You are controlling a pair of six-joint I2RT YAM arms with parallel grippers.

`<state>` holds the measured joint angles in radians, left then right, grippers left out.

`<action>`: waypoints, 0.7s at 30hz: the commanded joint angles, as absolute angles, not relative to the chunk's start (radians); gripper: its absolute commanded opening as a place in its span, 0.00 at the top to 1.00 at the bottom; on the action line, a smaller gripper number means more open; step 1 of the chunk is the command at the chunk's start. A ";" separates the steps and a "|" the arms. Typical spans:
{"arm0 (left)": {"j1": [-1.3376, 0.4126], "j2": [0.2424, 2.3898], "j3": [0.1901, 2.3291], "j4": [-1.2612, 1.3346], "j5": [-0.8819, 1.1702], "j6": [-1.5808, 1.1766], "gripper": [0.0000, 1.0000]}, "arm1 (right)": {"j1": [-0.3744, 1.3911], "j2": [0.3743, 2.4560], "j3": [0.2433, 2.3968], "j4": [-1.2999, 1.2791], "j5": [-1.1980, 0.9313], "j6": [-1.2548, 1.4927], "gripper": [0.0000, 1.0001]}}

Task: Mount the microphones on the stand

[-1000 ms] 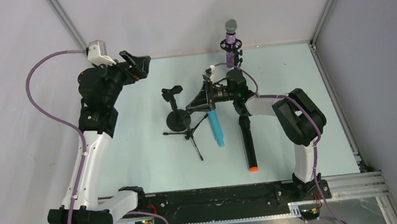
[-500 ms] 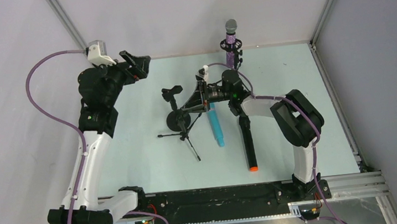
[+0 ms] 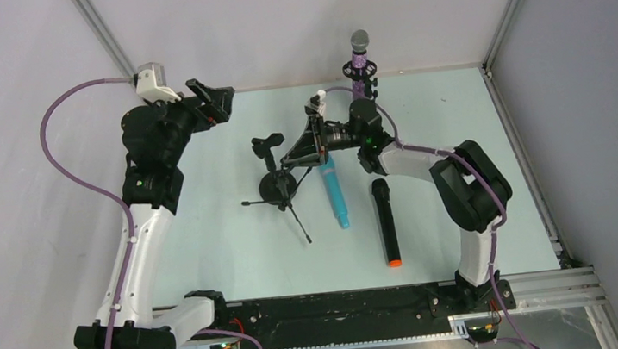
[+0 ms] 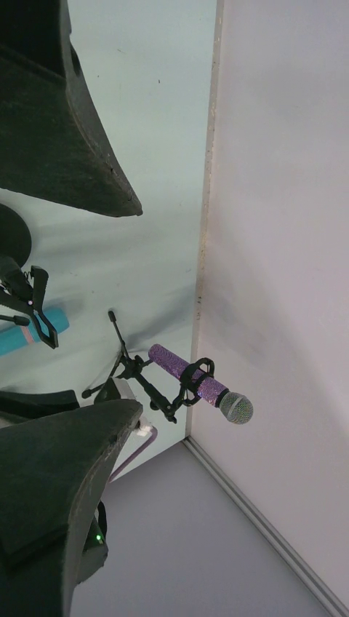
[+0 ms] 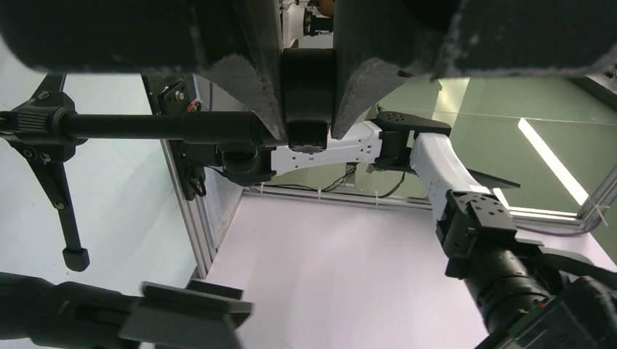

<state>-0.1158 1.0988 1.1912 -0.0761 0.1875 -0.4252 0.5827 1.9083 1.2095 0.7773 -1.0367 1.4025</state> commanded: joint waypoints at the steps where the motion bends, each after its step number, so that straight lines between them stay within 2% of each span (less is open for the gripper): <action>1: -0.120 1.072 1.190 -0.043 0.185 -0.404 0.02 | 0.555 1.806 1.271 0.801 -1.070 1.404 1.00; 13: -0.120 1.071 1.190 -0.042 0.186 -0.406 0.02 | 0.484 1.691 1.256 0.554 -1.059 1.222 1.00; 21: -0.123 1.071 1.188 -0.043 0.184 -0.407 0.02 | 0.453 1.632 1.199 0.548 -0.998 1.213 1.00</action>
<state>-0.1177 1.0985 1.1912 -0.0761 0.1871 -0.4252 0.4576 1.7054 1.1995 0.5201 -1.0245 1.2240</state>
